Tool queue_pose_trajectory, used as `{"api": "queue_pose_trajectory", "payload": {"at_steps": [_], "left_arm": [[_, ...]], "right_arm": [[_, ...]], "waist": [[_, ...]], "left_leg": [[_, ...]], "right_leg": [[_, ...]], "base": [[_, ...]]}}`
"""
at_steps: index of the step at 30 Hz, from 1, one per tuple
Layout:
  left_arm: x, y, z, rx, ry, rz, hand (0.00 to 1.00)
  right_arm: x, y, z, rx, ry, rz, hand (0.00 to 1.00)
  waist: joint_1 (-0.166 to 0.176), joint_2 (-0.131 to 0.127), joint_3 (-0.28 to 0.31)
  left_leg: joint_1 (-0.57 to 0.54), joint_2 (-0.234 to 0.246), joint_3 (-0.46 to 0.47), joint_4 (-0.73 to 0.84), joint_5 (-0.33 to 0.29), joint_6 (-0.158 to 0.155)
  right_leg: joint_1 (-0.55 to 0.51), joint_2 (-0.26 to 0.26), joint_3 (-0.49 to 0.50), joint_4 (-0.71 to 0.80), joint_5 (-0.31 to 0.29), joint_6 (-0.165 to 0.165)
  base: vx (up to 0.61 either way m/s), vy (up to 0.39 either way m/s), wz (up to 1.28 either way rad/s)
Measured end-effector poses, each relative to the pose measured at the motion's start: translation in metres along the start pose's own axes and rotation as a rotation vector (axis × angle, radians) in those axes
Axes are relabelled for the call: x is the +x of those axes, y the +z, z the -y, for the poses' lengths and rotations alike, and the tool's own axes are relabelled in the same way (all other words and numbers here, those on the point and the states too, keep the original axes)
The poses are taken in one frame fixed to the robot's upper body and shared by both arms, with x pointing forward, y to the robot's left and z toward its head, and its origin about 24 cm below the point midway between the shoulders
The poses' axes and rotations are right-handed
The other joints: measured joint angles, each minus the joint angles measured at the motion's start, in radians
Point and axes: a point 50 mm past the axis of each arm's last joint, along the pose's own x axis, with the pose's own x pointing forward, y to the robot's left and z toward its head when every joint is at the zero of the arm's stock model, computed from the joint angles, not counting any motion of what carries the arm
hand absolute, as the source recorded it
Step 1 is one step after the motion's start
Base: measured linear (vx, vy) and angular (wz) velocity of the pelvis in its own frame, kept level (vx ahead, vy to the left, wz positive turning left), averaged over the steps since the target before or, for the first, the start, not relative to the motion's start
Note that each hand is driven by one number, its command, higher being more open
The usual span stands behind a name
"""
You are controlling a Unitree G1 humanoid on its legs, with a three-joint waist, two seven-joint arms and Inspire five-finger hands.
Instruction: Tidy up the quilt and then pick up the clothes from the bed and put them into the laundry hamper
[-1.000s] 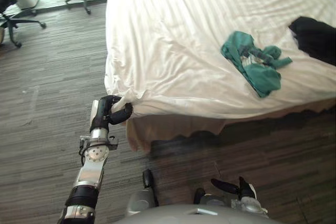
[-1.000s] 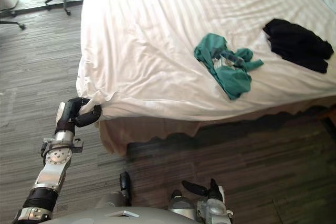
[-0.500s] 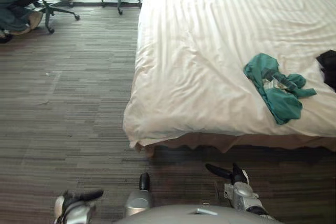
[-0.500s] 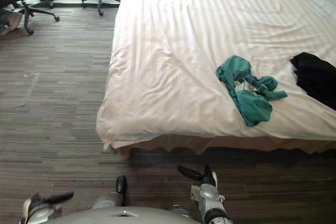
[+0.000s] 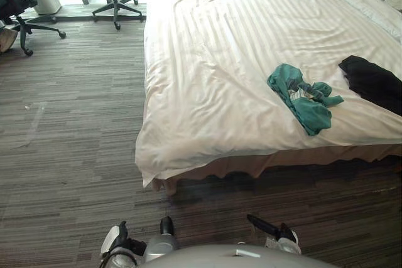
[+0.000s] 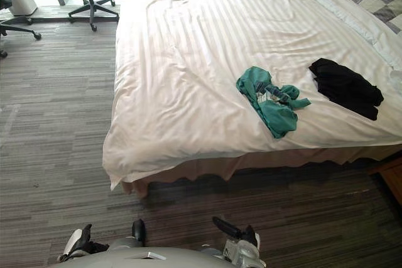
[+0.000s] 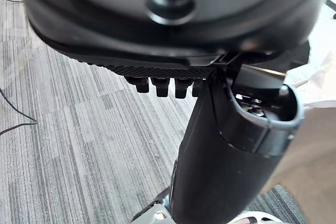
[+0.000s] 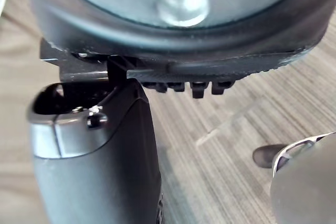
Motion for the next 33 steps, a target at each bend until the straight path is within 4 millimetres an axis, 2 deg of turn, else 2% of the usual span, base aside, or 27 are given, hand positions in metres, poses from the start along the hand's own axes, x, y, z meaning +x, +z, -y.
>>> {"api": "queue_pose_trajectory", "payload": {"at_steps": [4, 9, 13, 17, 18, 19, 20, 21, 22, 23, 24, 25, 26, 27, 28, 30, 32, 33], "left_arm": [[-0.001, -0.002, 0.001, -0.026, -0.006, -0.012, 1.0], [-0.001, -0.007, 0.003, 0.013, -0.033, -0.026, 1.0], [-0.001, -0.006, 0.005, 0.023, -0.044, -0.023, 1.0], [-0.001, -0.006, 0.005, 0.021, -0.058, -0.023, 1.0], [-0.001, -0.007, 0.006, 0.019, -0.062, -0.024, 1.0], [-0.001, -0.007, 0.006, 0.018, -0.064, -0.025, 1.0], [-0.002, -0.008, 0.006, 0.011, -0.065, -0.023, 1.0], [-0.003, -0.008, 0.006, 0.006, -0.07, -0.015, 1.0], [-0.004, -0.009, 0.007, 0.004, -0.074, -0.015, 1.0], [-0.006, -0.012, 0.009, 0.003, -0.079, -0.018, 1.0], [-0.007, -0.013, 0.009, 0.001, -0.078, -0.016, 1.0], [-0.006, -0.012, 0.007, -0.014, -0.076, -0.011, 1.0], [-0.009, -0.017, 0.008, -0.047, -0.079, -0.029, 1.0], [-0.01, -0.023, 0.008, -0.057, -0.08, -0.044, 1.0], [-0.01, -0.026, 0.005, -0.084, -0.078, -0.048, 1.0], [-0.01, -0.024, 0.004, -0.096, -0.077, -0.041, 1.0], [-0.008, -0.021, -0.001, -0.102, -0.06, -0.023, 1.0], [-0.008, -0.02, -0.001, -0.104, -0.058, -0.018, 1.0]], "right_arm": [[0.0, -0.005, 0.003, 0.108, -0.033, -0.036, 0.0], [0.0, -0.009, 0.008, 0.256, -0.071, -0.077, 0.0], [0.004, 0.003, 0.026, 0.36, -0.14, -0.057, 0.0], [0.012, 0.045, 0.065, 0.448, -0.241, 0.055, 0.0], [0.013, 0.07, 0.088, 0.487, -0.29, 0.114, 0.0], [0.013, 0.081, 0.098, 0.498, -0.311, 0.142, 0.0], [0.011, 0.106, 0.12, 0.519, -0.354, 0.209, 0.0], [0.005, 0.129, 0.143, 0.535, -0.397, 0.279, 0.0], [0.001, 0.142, 0.155, 0.545, -0.418, 0.316, 0.0], [-0.009, 0.168, 0.179, 0.585, -0.449, 0.379, 0.0], [-0.015, 0.18, 0.19, 0.587, -0.468, 0.415, 0.0], [-0.03, 0.206, 0.206, 0.518, -0.498, 0.513, 0.0], [-0.049, 0.236, 0.21, 0.446, -0.497, 0.66, 0.0], [-0.059, 0.25, 0.206, 0.425, -0.477, 0.745, 0.0], [-0.085, 0.278, 0.195, 0.414, -0.425, 0.941, 0.0], [-0.101, 0.295, 0.182, 0.366, -0.435, 1.095, 0.0], [-0.125, 0.314, 0.147, 0.313, -0.34, 1.227, 0.0], [-0.131, 0.317, 0.141, 0.302, -0.31, 1.264, 0.0]], "waist": [[0.001, -0.001, -0.001], [-0.01, 0.006, -0.004], [-0.012, 0.016, -0.008], [-0.016, 0.018, -0.007], [-0.023, 0.019, -0.008], [-0.027, 0.019, -0.008], [-0.033, 0.018, -0.007], [-0.034, 0.016, -0.006], [-0.037, 0.015, -0.007], [-0.045, 0.016, -0.014], [-0.048, 0.018, -0.02], [-0.049, 0.02, -0.023], [-0.062, 0.015, -0.024], [-0.067, 0.013, -0.025], [-0.068, 0.012, -0.026], [-0.065, 0.009, -0.031], [-0.044, -0.005, -0.033], [-0.041, -0.005, -0.033]], "left_leg": [[0.008, -0.01, 0.04, 0.0, -0.008, 0.005], [0.04, -0.002, 0.105, 0.0, -0.017, -0.004], [0.037, 0.006, 0.117, 0.0, -0.019, -0.006], [0.03, 0.005, 0.118, 0.0, -0.024, 0.004], [0.019, -0.004, 0.115, 0.0, -0.027, 0.011], [0.015, -0.009, 0.113, 0.0, -0.028, 0.012], [0.012, -0.02, 0.113, 0.0, -0.029, 0.017], [0.012, -0.031, 0.113, 0.0, -0.031, 0.023], [0.011, -0.036, 0.114, 0.0, -0.031, 0.029], [0.003, -0.045, 0.111, 0.0, -0.029, 0.041], [-0.002, -0.048, 0.109, 0.0, -0.031, 0.041], [-0.007, -0.058, 0.105, 0.0, -0.031, 0.043], [-0.013, -0.064, 0.105, 0.0, -0.029, 0.049], [-0.016, -0.066, 0.105, 0.0, -0.024, 0.057], [-0.018, -0.071, 0.105, 0.0, -0.021, 0.063], [-0.019, -0.075, 0.103, 0.0, -0.025, 0.064], [-0.021, -0.084, 0.08, 0.0, -0.02, 0.07], [-0.022, -0.084, 0.077, 0.0, -0.02, 0.07]], "right_leg": [[-0.012, -0.003, 0.038, 0.0, 0.004, 0.005], [-0.019, -0.003, 0.099, 0.0, 0.009, 0.01], [-0.035, 0.001, 0.118, 0.0, 0.021, 0.01], [-0.049, -0.007, 0.13, 0.0, 0.034, 0.017], [-0.059, -0.02, 0.13, 0.0, 0.037, 0.023], [-0.064, -0.022, 0.13, -0.001, 0.038, 0.026], [-0.068, -0.034, 0.13, -0.002, 0.04, 0.03], [-0.068, -0.042, 0.13, -0.004, 0.041, 0.036], [-0.067, -0.046, 0.13, -0.003, 0.049, 0.04], [-0.068, -0.052, 0.132, -0.003, 0.058, 0.05], [-0.071, -0.058, 0.13, -0.003, 0.059, 0.052], [-0.076, -0.067, 0.121, -0.009, 0.058, 0.053], [-0.078, -0.072, 0.116, -0.017, 0.06, 0.058], [-0.079, -0.075, 0.114, -0.017, 0.063, 0.062], [-0.084, -0.08, 0.116, -0.015, 0.064, 0.065], [-0.083, -0.085, 0.112, -0.019, 0.064, 0.065], [-0.071, -0.089, 0.091, -0.016, 0.066, 0.066], [-0.07, -0.089, 0.086, -0.016, 0.066, 0.066]], "base": [[0.07, 0.011, -0.24], [0.04, -0.004, -0.39], [-0.02, 0.003, -0.19], [-0.07, 0.041, -0.06], [-0.08, 0.083, 0.05], [-0.09, 0.112, 0.06], [-0.05, 0.101, 0.03], [-0.04, 0.103, 0.01], [0.0, 0.102, 0.06], [0.01, 0.073, 0.07], [0.02, 0.096, 0.12], [0.01, 0.093, 0.08], [0.02, 0.097, 0.05], [0.03, 0.07, -0.03], [0.03, 0.057, -0.02], [0.03, 0.039, 0.06], [0.05, 0.017, 0.27], [0.04, 0.005, 0.24]]}}
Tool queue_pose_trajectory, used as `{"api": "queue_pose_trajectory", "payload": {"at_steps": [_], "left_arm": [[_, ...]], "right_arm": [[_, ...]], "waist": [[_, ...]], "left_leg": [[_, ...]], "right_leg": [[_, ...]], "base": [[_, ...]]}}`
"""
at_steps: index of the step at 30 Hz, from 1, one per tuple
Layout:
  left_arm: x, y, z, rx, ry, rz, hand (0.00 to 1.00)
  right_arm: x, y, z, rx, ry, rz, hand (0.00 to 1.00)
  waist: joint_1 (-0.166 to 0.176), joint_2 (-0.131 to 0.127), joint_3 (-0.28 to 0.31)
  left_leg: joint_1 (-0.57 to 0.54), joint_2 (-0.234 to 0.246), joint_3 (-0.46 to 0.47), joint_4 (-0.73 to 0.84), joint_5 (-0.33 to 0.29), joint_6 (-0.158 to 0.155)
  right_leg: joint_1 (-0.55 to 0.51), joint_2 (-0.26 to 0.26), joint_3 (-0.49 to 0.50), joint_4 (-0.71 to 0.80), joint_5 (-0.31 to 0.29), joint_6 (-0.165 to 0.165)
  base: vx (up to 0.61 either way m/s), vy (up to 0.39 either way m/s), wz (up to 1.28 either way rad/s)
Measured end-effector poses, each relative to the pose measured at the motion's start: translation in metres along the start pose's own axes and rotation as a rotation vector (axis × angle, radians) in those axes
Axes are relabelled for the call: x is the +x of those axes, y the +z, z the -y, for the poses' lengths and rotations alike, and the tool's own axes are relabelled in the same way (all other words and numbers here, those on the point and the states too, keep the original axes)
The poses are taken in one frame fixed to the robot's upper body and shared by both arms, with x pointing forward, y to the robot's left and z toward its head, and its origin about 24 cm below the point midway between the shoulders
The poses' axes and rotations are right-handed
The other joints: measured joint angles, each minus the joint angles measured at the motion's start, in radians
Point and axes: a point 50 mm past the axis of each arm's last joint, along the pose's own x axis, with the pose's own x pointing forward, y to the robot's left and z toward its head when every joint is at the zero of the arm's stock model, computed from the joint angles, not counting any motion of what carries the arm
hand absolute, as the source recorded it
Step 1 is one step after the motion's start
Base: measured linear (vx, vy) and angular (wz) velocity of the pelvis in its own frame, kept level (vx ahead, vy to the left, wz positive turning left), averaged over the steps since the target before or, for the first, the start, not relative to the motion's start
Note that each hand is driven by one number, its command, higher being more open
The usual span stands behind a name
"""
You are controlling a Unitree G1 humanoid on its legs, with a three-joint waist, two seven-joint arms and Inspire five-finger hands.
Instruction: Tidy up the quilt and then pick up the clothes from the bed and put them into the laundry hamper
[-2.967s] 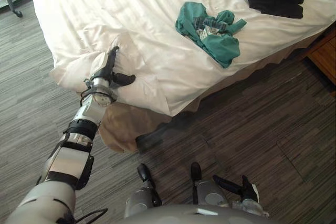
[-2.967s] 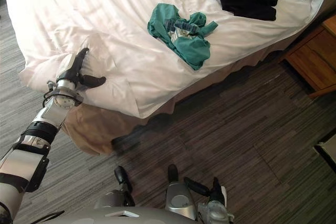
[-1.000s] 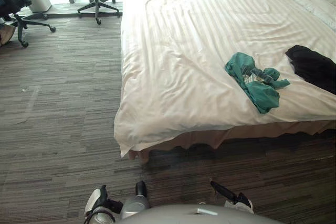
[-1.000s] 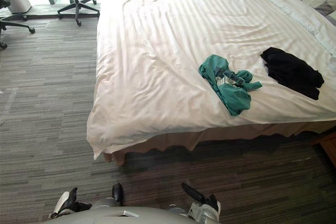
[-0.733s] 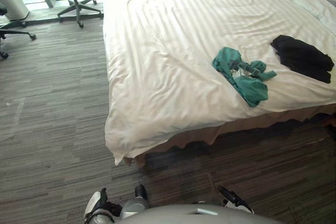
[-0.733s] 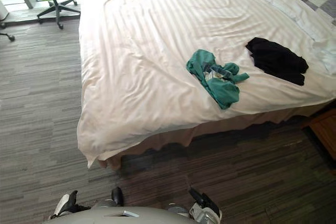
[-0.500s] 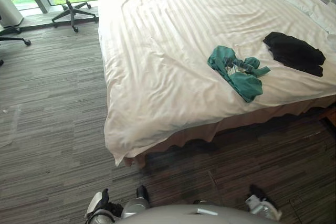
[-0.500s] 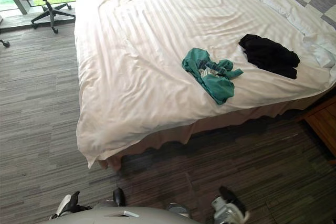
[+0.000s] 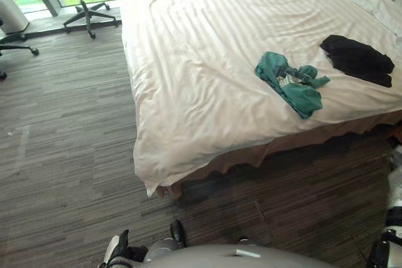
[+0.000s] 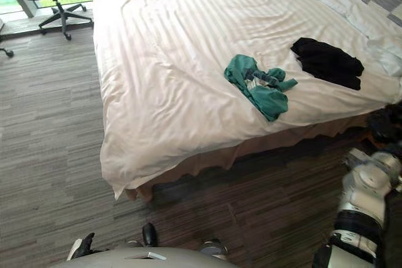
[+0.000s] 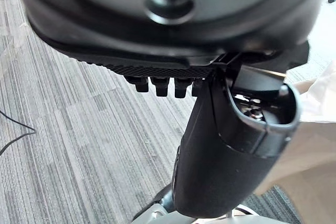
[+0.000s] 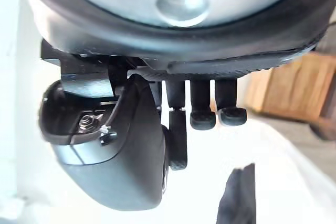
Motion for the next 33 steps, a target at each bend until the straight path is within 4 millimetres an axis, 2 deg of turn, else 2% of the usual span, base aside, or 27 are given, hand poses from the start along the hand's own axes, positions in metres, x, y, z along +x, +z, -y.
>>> {"api": "queue_pose_trajectory", "payload": {"at_steps": [1, 2, 3, 4, 5, 7, 10, 12, 13, 14, 15, 16, 17, 18, 19, 21, 22, 23, 25, 27, 31, 33], "left_arm": [[0.0, 0.001, 0.0, -0.002, -0.002, 0.004, 1.0], [-0.001, 0.001, 0.002, -0.009, -0.006, 0.012, 1.0], [-0.002, 0.001, 0.002, -0.01, -0.007, 0.013, 1.0], [-0.002, 0.002, 0.002, -0.014, -0.006, 0.022, 1.0], [-0.002, 0.003, 0.002, -0.018, -0.005, 0.028, 1.0], [-0.003, 0.003, 0.002, -0.04, -0.005, 0.031, 1.0], [-0.006, -0.002, 0.003, -0.11, -0.005, 0.017, 1.0], [-0.006, 0.004, 0.006, -0.148, -0.01, 0.035, 1.0], [-0.007, 0.006, 0.006, -0.157, -0.01, 0.045, 1.0], [-0.007, 0.01, 0.006, -0.175, -0.003, 0.066, 1.0], [-0.006, 0.013, 0.006, -0.183, 0.0, 0.077, 1.0], [-0.005, 0.018, 0.004, -0.226, 0.009, 0.086, 1.0], [-0.004, 0.021, 0.003, -0.242, 0.018, 0.091, 1.0], [-0.004, 0.03, 0.002, -0.266, 0.025, 0.122, 1.0], [-0.003, 0.038, -0.004, -0.296, 0.044, 0.151, 1.0], [-0.005, 0.043, -0.007, -0.364, 0.072, 0.167, 1.0], [-0.006, 0.043, -0.01, -0.413, 0.083, 0.17, 1.0], [-0.006, 0.044, -0.012, -0.415, 0.087, 0.173, 1.0], [-0.007, 0.044, -0.011, -0.42, 0.076, 0.176, 1.0], [-0.008, 0.042, -0.008, -0.427, 0.064, 0.169, 1.0], [-0.009, 0.047, -0.009, -0.434, 0.054, 0.205, 1.0], [-0.01, 0.049, -0.007, -0.461, 0.045, 0.22, 1.0]], "right_arm": [[0.0, 0.006, -0.007, 0.008, 0.039, 0.032, 0.0], [0.002, 0.021, -0.032, 0.021, 0.139, 0.101, 0.0], [0.002, 0.024, -0.035, 0.025, 0.149, 0.11, 0.0], [-0.003, 0.036, -0.057, 0.09, 0.24, 0.163, 0.0], [-0.007, 0.04, -0.068, 0.101, 0.308, 0.188, 0.0], [-0.01, 0.041, -0.078, 0.106, 0.376, 0.179, 0.0], [-0.016, 0.051, -0.113, 0.286, 0.535, 0.095, 0.0], [-0.032, 0.068, -0.147, 0.267, 0.679, 0.147, 0.0], [-0.038, 0.073, -0.154, 0.272, 0.712, 0.167, 0.0], [-0.056, 0.086, -0.175, 0.33, 0.788, 0.2, 0.0], [-0.07, 0.096, -0.189, 0.383, 0.837, 0.227, 0.0], [-0.089, 0.111, -0.214, 0.428, 0.926, 0.248, 0.0], [-0.098, 0.117, -0.225, 0.442, 0.968, 0.254, 0.0], [-0.111, 0.133, -0.244, 0.463, 1.034, 0.277, 0.0], [-0.119, 0.144, -0.254, 0.451, 1.078, 0.309, 0.0], [-0.132, 0.149, -0.259, 0.428, 1.153, 0.34, 0.0], [-0.142, 0.152, -0.262, 0.451, 1.212, 0.326, 0.0], [-0.146, 0.152, -0.263, 0.448, 1.229, 0.332, 0.0], [-0.15, 0.149, -0.267, 0.443, 1.256, 0.321, 0.0], [-0.152, 0.148, -0.272, 0.454, 1.252, 0.295, 0.0], [-0.154, 0.167, -0.28, 0.543, 1.213, 0.292, 0.0], [-0.15, 0.169, -0.281, 0.56, 1.182, 0.284, 0.0]], "waist": [[0.004, -0.001, 0.0], [0.008, -0.005, -0.001], [0.008, -0.006, -0.002], [0.01, -0.007, -0.001], [0.012, -0.007, -0.001], [0.016, -0.009, -0.001], [0.025, -0.006, -0.001], [0.05, 0.012, -0.001], [0.063, 0.017, -0.001], [0.081, 0.019, 0.002], [0.095, 0.019, 0.003], [0.112, 0.02, 0.011], [0.122, 0.02, 0.018], [0.146, 0.017, 0.042], [0.172, 0.008, 0.065], [0.212, -0.009, 0.097], [0.228, -0.012, 0.138], [0.229, -0.013, 0.15], [0.251, 0.004, 0.181], [0.281, 0.016, 0.213], [0.31, 0.04, 0.292], [0.315, 0.056, 0.316]], "left_leg": [[0.0, -0.001, -0.003, 0.0, 0.0, 0.0], [-0.002, -0.005, -0.014, 0.0, 0.001, 0.001], [-0.002, -0.005, -0.016, 0.0, 0.001, 0.001], [-0.008, -0.006, -0.026, 0.0, 0.001, 0.002], [-0.015, -0.008, -0.037, 0.0, 0.002, 0.003], [-0.021, -0.009, -0.05, 0.0, 0.004, 0.005], [-0.034, -0.007, -0.06, -0.001, 0.013, 0.01], [-0.042, 0.016, -0.075, -0.001, 0.022, 0.008], [-0.047, 0.021, -0.083, -0.001, 0.024, 0.008], [-0.057, 0.029, -0.1, -0.001, 0.031, 0.004], [-0.069, 0.032, -0.114, 0.0, 0.038, 0.004], [-0.088, 0.035, -0.143, 0.0, 0.049, 0.002], [-0.099, 0.036, -0.159, 0.0, 0.057, 0.001], [-0.12, 0.037, -0.196, 0.0, 0.069, -0.006], [-0.144, 0.037, -0.231, 0.0, 0.084, -0.011], [-0.177, 0.032, -0.296, 0.0, 0.099, -0.013], [-0.188, 0.021, -0.343, 0.0, 0.112, -0.019], [-0.201, 0.015, -0.364, 0.0, 0.12, -0.018], [-0.243, 0.007, -0.414, 0.0, 0.136, -0.024], [-0.264, 0.004, -0.433, 0.0, 0.153, -0.023], [-0.33, 0.006, -0.459, 0.003, 0.174, -0.033], [-0.355, 0.004, -0.458, 0.004, 0.177, -0.035]], "right_leg": [[0.001, 0.0, -0.003, 0.0, 0.0, 0.0], [0.006, -0.002, -0.013, 0.0, 0.001, 0.0], [0.007, -0.002, -0.014, 0.0, 0.001, 0.0], [0.008, -0.002, -0.028, 0.0, 0.001, 0.0], [0.008, -0.002, -0.038, 0.0, 0.001, 0.0], [0.009, -0.002, -0.052, 0.001, 0.003, 0.002], [0.001, 0.0, -0.056, 0.011, 0.009, -0.003], [-0.002, 0.025, -0.06, 0.012, 0.037, -0.025], [-0.003, 0.032, -0.062, 0.013, 0.042, -0.031], [-0.006, 0.041, -0.07, 0.014, 0.048, -0.037], [-0.009, 0.043, -0.088, 0.014, 0.048, -0.038], [-0.012, 0.051, -0.114, 0.013, 0.047, -0.038], [-0.013, 0.056, -0.128, 0.012, 0.046, -0.04], [-0.011, 0.062, -0.165, 0.009, 0.04, -0.049], [-0.012, 0.072, -0.202, -0.006, 0.036, -0.055], [-0.002, 0.087, -0.258, -0.013, 0.023, -0.07], [0.016, 0.09, -0.306, 0.0, 0.002, -0.065], [0.015, 0.09, -0.329, 0.006, -0.01, -0.065], [-0.007, 0.093, -0.403, 0.031, -0.031, -0.065], [-0.021, 0.09, -0.427, 0.059, -0.049, -0.066], [-0.092, 0.079, -0.469, 0.133, -0.077, -0.07], [-0.126, 0.066, -0.475, 0.173, -0.092, -0.07]], "base": [[0.02, 0.003, 0.18], [0.02, 0.002, 0.15], [0.01, 0.0, 0.22], [0.0, -0.007, 0.24], [0.0, -0.009, 0.28], [0.0, -0.005, 0.23], [0.01, 0.0, 0.07], [-0.04, -0.015, 0.11], [-0.04, -0.02, 0.26], [-0.04, -0.014, 0.33], [-0.07, -0.023, 0.52], [-0.07, -0.028, 0.55], [-0.09, -0.031, 0.78], [-0.16, -0.043, 0.92], [-0.14, -0.033, 0.97], [-0.1, -0.045, 1.09], [-0.09, -0.056, 1.19], [-0.09, -0.038, 1.25], [-0.1, 0.0, 0.97], [-0.09, 0.019, 0.47], [-0.07, 0.022, 0.31], [-0.06, 0.025, 0.18]]}}
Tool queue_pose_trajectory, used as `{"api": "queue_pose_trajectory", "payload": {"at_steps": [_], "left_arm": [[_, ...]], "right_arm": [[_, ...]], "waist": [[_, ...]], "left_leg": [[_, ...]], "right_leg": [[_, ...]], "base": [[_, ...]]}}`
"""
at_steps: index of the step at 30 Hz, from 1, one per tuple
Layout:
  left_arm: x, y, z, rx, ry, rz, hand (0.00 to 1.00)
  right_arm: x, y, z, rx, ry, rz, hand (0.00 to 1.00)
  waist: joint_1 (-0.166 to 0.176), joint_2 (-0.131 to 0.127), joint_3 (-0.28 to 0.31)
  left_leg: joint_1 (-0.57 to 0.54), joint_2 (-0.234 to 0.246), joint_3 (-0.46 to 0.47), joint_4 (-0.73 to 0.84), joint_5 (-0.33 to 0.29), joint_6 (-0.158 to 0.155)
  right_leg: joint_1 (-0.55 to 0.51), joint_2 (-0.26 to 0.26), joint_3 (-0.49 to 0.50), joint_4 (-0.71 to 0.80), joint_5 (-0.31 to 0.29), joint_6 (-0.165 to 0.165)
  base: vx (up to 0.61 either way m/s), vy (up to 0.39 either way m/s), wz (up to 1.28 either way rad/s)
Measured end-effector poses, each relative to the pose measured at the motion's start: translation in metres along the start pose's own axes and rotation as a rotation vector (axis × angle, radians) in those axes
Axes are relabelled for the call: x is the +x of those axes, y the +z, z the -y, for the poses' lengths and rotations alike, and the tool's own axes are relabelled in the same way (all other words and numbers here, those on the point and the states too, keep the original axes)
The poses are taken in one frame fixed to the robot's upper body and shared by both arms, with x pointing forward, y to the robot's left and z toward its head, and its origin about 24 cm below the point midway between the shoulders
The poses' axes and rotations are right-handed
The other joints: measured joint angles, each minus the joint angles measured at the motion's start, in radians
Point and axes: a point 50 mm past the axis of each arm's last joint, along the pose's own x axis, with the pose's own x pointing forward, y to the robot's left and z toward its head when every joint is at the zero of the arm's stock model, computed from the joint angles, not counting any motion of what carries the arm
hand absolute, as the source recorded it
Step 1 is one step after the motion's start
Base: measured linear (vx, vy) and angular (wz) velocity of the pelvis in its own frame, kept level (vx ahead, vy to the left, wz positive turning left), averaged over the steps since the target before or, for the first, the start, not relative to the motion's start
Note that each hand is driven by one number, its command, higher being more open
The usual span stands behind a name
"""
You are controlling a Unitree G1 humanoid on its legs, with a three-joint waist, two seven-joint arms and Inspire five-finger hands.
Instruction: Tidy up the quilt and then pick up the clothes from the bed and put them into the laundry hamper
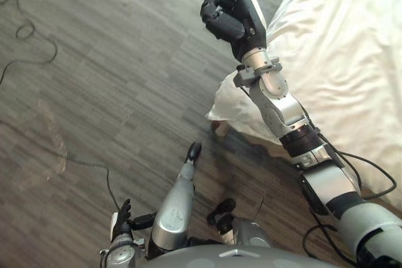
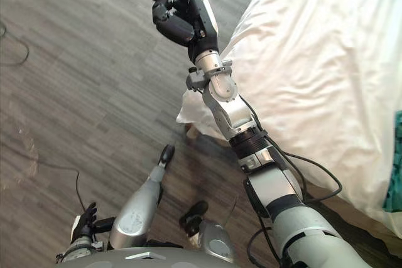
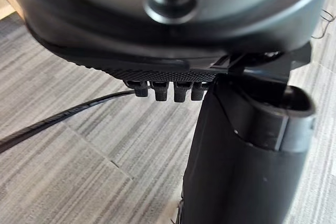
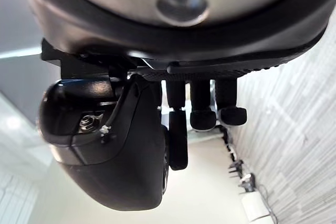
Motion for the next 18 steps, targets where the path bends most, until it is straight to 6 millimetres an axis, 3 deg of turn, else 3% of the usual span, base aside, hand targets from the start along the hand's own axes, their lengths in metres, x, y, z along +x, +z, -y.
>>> {"api": "queue_pose_trajectory", "payload": {"at_steps": [5, 7, 9, 14, 16, 18], "left_arm": [[0.008, 0.007, 0.007, -0.002, -0.017, 0.016, 1.0], [0.012, 0.011, 0.011, 0.015, -0.023, 0.019, 1.0], [0.015, 0.021, 0.019, 0.024, -0.049, 0.052, 1.0], [0.019, 0.035, 0.032, 0.034, -0.09, 0.097, 1.0], [0.021, 0.039, 0.033, 0.034, -0.101, 0.103, 1.0], [0.024, 0.044, 0.034, 0.04, -0.114, 0.105, 1.0]], "right_arm": [[-0.001, -0.017, 0.026, -0.001, -0.14, -0.057, 0.0], [-0.002, -0.035, 0.047, -0.016, -0.244, -0.142, 0.0], [-0.014, -0.055, 0.082, -0.071, -0.419, -0.251, 0.0], [-0.025, -0.077, 0.079, -0.12, -0.398, -0.342, 0.0], [-0.031, -0.088, 0.075, -0.087, -0.403, -0.379, 0.0], [-0.049, -0.109, 0.063, -0.058, -0.373, -0.457, 0.0]], "waist": [[0.016, 0.052, 0.032], [0.019, 0.061, 0.037], [0.019, 0.076, 0.045], [0.018, 0.084, 0.047], [0.008, 0.083, 0.048], [-0.016, 0.072, 0.052]], "left_leg": [[-0.086, 0.003, 0.016, 0.0, 0.013, -0.008], [-0.114, 0.006, 0.022, 0.0, 0.02, -0.01], [-0.137, 0.009, 0.03, 0.001, 0.029, -0.017], [-0.141, 0.008, 0.079, 0.001, 0.032, -0.016], [-0.132, 0.001, 0.087, 0.001, 0.04, 0.001], [-0.101, -0.013, 0.102, 0.001, 0.032, 0.017]], "right_leg": [[-0.126, -0.033, 0.014, 0.096, -0.026, -0.004], [-0.168, -0.041, 0.032, 0.123, -0.03, -0.002], [-0.206, -0.046, 0.04, 0.138, -0.033, -0.003], [-0.222, -0.06, 0.066, 0.143, -0.037, 0.004], [-0.211, -0.066, 0.066, 0.143, -0.039, 0.01], [-0.179, -0.079, 0.07, 0.138, -0.04, 0.016]], "base": [[-0.03, 0.005, -0.07], [-0.03, -0.032, -0.16], [-0.04, -0.044, -0.11], [0.02, -0.039, -0.09], [0.06, -0.041, 0.08], [0.08, -0.024, 0.04]]}}
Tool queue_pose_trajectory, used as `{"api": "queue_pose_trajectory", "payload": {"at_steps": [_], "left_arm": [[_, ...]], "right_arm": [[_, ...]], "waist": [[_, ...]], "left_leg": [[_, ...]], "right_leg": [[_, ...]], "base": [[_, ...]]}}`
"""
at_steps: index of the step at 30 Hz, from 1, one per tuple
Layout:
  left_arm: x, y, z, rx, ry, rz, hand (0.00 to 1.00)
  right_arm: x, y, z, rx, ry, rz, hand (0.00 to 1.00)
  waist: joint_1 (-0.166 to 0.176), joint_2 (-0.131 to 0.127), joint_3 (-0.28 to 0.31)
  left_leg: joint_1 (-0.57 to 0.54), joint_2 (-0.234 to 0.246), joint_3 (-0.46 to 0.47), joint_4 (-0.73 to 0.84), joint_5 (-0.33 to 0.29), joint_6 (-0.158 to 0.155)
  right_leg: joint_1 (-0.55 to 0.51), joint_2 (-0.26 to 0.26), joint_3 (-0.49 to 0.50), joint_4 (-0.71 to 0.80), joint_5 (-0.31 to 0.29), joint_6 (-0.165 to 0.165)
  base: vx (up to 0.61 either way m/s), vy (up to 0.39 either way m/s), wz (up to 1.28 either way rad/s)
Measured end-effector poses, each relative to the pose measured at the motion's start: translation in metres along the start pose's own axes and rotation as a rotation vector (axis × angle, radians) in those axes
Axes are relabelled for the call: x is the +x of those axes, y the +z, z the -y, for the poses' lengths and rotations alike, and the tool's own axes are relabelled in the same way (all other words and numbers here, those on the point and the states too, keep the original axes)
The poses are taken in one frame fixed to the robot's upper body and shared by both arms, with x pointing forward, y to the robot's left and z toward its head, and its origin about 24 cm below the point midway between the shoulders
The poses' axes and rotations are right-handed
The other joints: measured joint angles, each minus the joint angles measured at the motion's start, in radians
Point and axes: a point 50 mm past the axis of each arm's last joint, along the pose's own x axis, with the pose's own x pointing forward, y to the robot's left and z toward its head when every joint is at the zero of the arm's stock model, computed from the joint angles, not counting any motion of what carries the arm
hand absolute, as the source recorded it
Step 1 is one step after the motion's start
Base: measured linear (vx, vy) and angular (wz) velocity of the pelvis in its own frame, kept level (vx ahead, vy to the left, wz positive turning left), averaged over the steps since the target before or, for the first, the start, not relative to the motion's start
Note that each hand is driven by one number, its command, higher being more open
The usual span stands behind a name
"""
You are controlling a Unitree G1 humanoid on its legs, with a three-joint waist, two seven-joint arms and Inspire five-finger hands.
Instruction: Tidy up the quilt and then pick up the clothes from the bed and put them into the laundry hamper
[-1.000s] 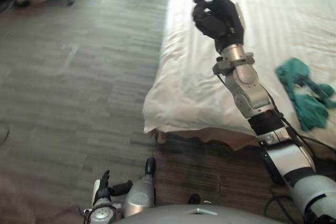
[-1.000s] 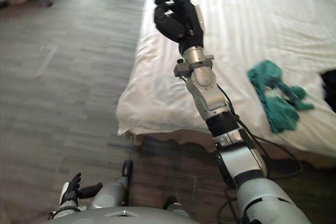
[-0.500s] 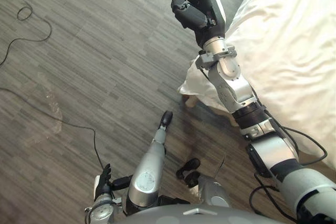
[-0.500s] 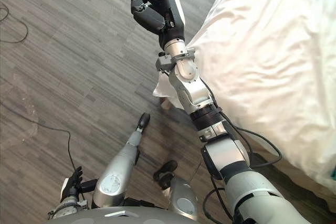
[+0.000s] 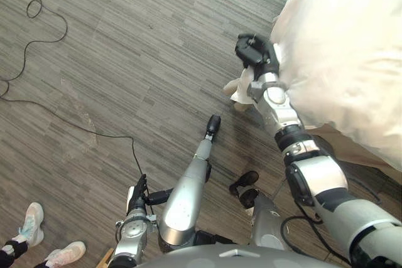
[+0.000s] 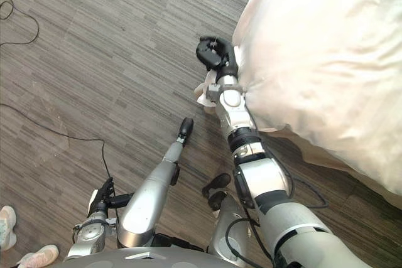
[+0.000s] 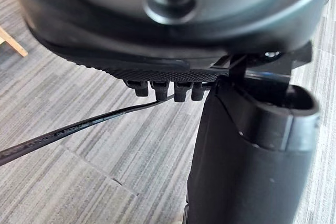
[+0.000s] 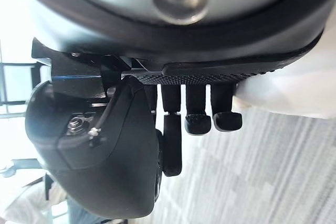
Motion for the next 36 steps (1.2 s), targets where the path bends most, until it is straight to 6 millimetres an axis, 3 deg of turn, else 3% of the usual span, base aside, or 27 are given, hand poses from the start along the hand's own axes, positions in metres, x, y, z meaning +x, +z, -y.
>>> {"api": "queue_pose_trajectory", "payload": {"at_steps": [1, 3, 5, 8, 10, 12, 14, 19, 21, 23, 26, 29, 34, 36], "left_arm": [[0.001, 0.001, 0.0, 0.002, -0.001, -0.002, 1.0], [0.003, 0.001, -0.013, 0.015, 0.03, -0.009, 1.0], [0.005, 0.001, -0.023, 0.037, 0.049, -0.018, 1.0], [0.006, -0.004, -0.037, 0.054, 0.083, -0.055, 1.0], [0.006, -0.008, -0.044, 0.06, 0.101, -0.081, 1.0], [0.004, -0.016, -0.053, 0.08, 0.118, -0.122, 1.0], [0.001, -0.025, -0.056, 0.074, 0.131, -0.169, 1.0], [-0.011, -0.047, -0.058, 0.081, 0.137, -0.233, 1.0], [-0.012, -0.05, -0.058, 0.081, 0.138, -0.245, 1.0], [-0.018, -0.06, -0.057, 0.074, 0.136, -0.276, 1.0], [-0.019, -0.061, -0.054, 0.064, 0.132, -0.28, 1.0], [-0.02, -0.064, -0.053, 0.056, 0.129, -0.288, 1.0], [-0.019, -0.063, -0.047, 0.045, 0.108, -0.284, 1.0], [-0.014, -0.055, -0.043, 0.044, 0.098, -0.26, 1.0]], "right_arm": [[-0.004, -0.007, -0.003, -0.006, 0.017, -0.017, 0.0], [-0.028, -0.037, -0.027, 0.018, 0.124, -0.084, 0.0], [-0.055, -0.068, -0.037, 0.059, 0.187, -0.17, 0.0], [-0.101, -0.118, -0.034, 0.156, 0.195, -0.347, 0.0], [-0.12, -0.132, -0.032, 0.176, 0.193, -0.404, 0.0], [-0.128, -0.125, -0.034, 0.232, 0.238, -0.381, 0.0], [-0.128, -0.097, -0.045, 0.278, 0.337, -0.27, 0.0], [-0.129, 0.006, -0.078, 0.696, 0.586, 0.134, 0.0], [-0.129, 0.03, -0.083, 0.838, 0.652, 0.232, 0.0], [-0.127, 0.048, -0.084, 0.982, 0.703, 0.308, 0.0], [-0.124, 0.049, -0.077, 1.054, 0.681, 0.325, 0.0], [-0.121, 0.037, -0.068, 1.062, 0.62, 0.296, 0.0], [-0.109, 0.018, -0.052, 1.003, 0.511, 0.244, 0.0], [-0.09, 0.003, -0.04, 0.959, 0.391, 0.188, 0.0]], "waist": [[-0.005, -0.007, 0.003], [-0.039, -0.065, 0.006], [-0.064, -0.113, -0.002], [-0.103, -0.178, -0.046], [-0.123, -0.207, -0.076], [-0.142, -0.223, -0.104], [-0.163, -0.225, -0.153], [-0.186, -0.211, -0.294], [-0.191, -0.211, -0.302], [-0.194, -0.205, -0.346], [-0.199, -0.2, -0.351], [-0.213, -0.188, -0.35], [-0.217, -0.142, -0.341], [-0.214, -0.125, -0.328]], "left_leg": [[0.01, -0.002, 0.005, 0.0, -0.003, 0.004], [0.05, -0.003, 0.039, 0.0, -0.019, 0.016], [0.091, -0.005, 0.053, 0.0, -0.024, 0.014], [0.139, 0.002, 0.084, -0.001, -0.048, 0.008], [0.165, 0.014, 0.113, -0.002, -0.058, 0.003], [0.199, 0.034, 0.16, -0.004, -0.071, 0.004], [0.229, 0.055, 0.209, -0.005, -0.087, -0.002], [0.263, 0.089, 0.275, -0.005, -0.108, -0.014], [0.29, 0.091, 0.283, -0.005, -0.105, -0.01], [0.298, 0.093, 0.3, -0.005, -0.108, -0.012], [0.306, 0.1, 0.316, -0.005, -0.109, -0.012], [0.306, 0.107, 0.335, -0.006, -0.11, -0.015], [0.28, 0.126, 0.347, -0.006, -0.113, -0.023], [0.23, 0.136, 0.345, -0.006, -0.098, -0.021]], "right_leg": [[0.01, -0.003, 0.004, -0.002, -0.001, 0.002], [0.049, -0.003, 0.031, -0.034, 0.007, 0.014], [0.087, 0.0, 0.047, -0.073, 0.022, 0.031], [0.139, 0.014, 0.075, -0.136, 0.041, 0.037], [0.157, 0.025, 0.104, -0.167, 0.059, 0.035], [0.174, 0.039, 0.151, -0.198, 0.075, 0.028], [0.184, 0.056, 0.204, -0.228, 0.091, 0.024], [0.192, 0.083, 0.273, -0.27, 0.111, -0.003], [0.219, 0.086, 0.283, -0.283, 0.121, 0.001], [0.221, 0.088, 0.302, -0.296, 0.125, -0.001], [0.218, 0.092, 0.325, -0.294, 0.129, -0.005], [0.205, 0.101, 0.35, -0.294, 0.138, -0.012], [0.157, 0.109, 0.368, -0.277, 0.14, -0.017], [0.104, 0.118, 0.372, -0.267, 0.148, -0.026]], "base": [[0.08, -0.037, -0.15], [0.07, -0.051, -0.33], [0.05, -0.08, -0.31], [0.02, -0.079, -0.33], [-0.02, -0.067, -0.59], [-0.05, -0.067, -0.86], [-0.06, -0.061, -0.81], [0.03, -0.069, -0.43], [0.08, -0.052, -0.2], [0.08, -0.037, -0.23], [0.02, -0.013, -0.2], [-0.05, 0.011, -0.23], [-0.06, 0.011, -0.14], [-0.09, 0.02, -0.03]]}}
